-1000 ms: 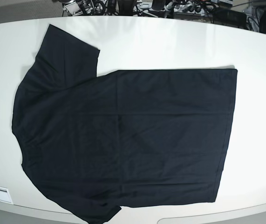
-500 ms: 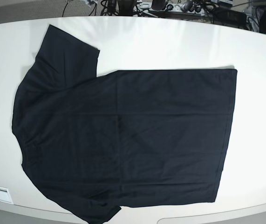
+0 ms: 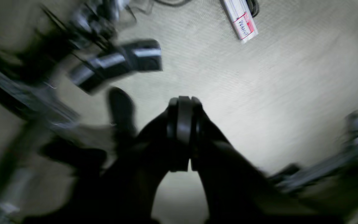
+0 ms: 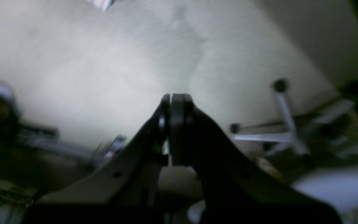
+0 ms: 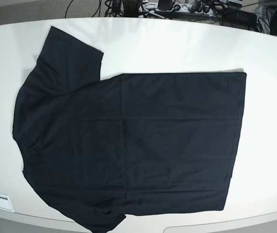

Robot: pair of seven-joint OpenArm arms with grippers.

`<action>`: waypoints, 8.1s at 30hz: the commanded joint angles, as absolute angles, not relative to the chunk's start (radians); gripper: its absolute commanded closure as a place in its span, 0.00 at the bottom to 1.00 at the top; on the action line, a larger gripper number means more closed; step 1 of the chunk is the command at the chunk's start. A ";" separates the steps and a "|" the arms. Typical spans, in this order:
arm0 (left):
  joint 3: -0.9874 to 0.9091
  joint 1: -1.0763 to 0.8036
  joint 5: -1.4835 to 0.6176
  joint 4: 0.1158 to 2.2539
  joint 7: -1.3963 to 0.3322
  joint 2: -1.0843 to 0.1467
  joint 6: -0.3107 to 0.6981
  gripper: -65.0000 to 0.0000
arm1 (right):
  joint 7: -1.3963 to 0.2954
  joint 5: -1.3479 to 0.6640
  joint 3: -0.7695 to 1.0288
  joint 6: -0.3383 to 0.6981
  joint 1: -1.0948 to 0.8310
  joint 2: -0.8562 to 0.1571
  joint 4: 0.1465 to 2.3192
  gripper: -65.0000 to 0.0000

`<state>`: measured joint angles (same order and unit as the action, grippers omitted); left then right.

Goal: Fold the T-shirt properly

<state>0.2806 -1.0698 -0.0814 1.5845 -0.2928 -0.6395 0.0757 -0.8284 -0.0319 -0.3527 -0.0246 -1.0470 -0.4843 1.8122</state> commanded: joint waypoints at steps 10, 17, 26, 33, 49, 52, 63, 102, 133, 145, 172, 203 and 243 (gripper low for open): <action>-0.110 -1.309 -0.001 2.039 -0.358 -0.799 0.098 1.00 | -0.886 0.077 -0.042 -0.016 -1.309 -0.516 2.325 1.00; -0.312 -1.309 0.063 2.198 -0.333 -0.799 0.113 1.00 | -0.775 -0.058 0.195 0.110 -1.309 -0.516 2.356 1.00; -0.333 -1.081 0.109 2.156 -0.215 -0.918 0.270 1.00 | -0.673 -0.292 0.301 0.370 -1.086 -0.516 2.356 1.00; -0.212 -0.815 0.201 1.974 -0.028 -1.067 0.369 1.00 | -0.666 -0.356 0.154 0.424 -0.857 -0.515 2.356 1.00; 0.497 -0.241 0.354 1.662 0.094 -1.201 0.340 0.36 | -0.673 -0.231 -0.039 0.398 -0.787 -0.446 2.269 1.00; 0.618 -0.142 0.367 1.638 0.093 -1.194 0.333 0.36 | -0.673 -0.226 -0.039 0.401 -0.787 -0.446 2.269 1.00; 0.709 -0.067 0.358 1.676 0.018 -1.194 0.327 1.00 | -0.623 -0.123 -0.039 0.443 -0.786 -0.446 2.218 0.49; 0.709 -0.334 0.197 2.180 -0.245 -1.553 0.321 1.00 | -0.763 -0.141 0.233 0.333 -1.258 -0.629 2.356 1.00; 0.624 -0.399 0.701 2.356 -0.572 -1.357 -0.132 1.00 | -0.526 -0.189 0.360 0.395 -0.828 -0.701 2.356 1.00; 0.446 -0.398 0.522 2.241 -0.382 -1.201 -0.124 1.00 | -0.513 -0.231 0.265 0.431 -0.664 -0.701 2.220 1.00; 0.445 -0.165 0.230 1.931 -0.303 -1.017 -0.125 0.73 | -0.497 -0.307 0.260 0.323 -0.494 -0.701 2.059 0.42; 0.445 -0.085 -0.202 1.741 -0.596 -0.788 0.354 1.00 | -0.821 -0.499 0.022 0.347 -0.392 -0.694 1.785 1.00; 0.443 -0.396 0.019 2.191 -0.768 -0.953 0.116 1.00 | -0.849 -0.342 0.244 0.234 -0.748 -0.696 2.175 0.89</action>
<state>0.4500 -0.4019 0.0063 2.1719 -0.7837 -0.9363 0.1287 -0.8581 -0.3405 0.2329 0.2363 -0.7456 -0.6792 2.1632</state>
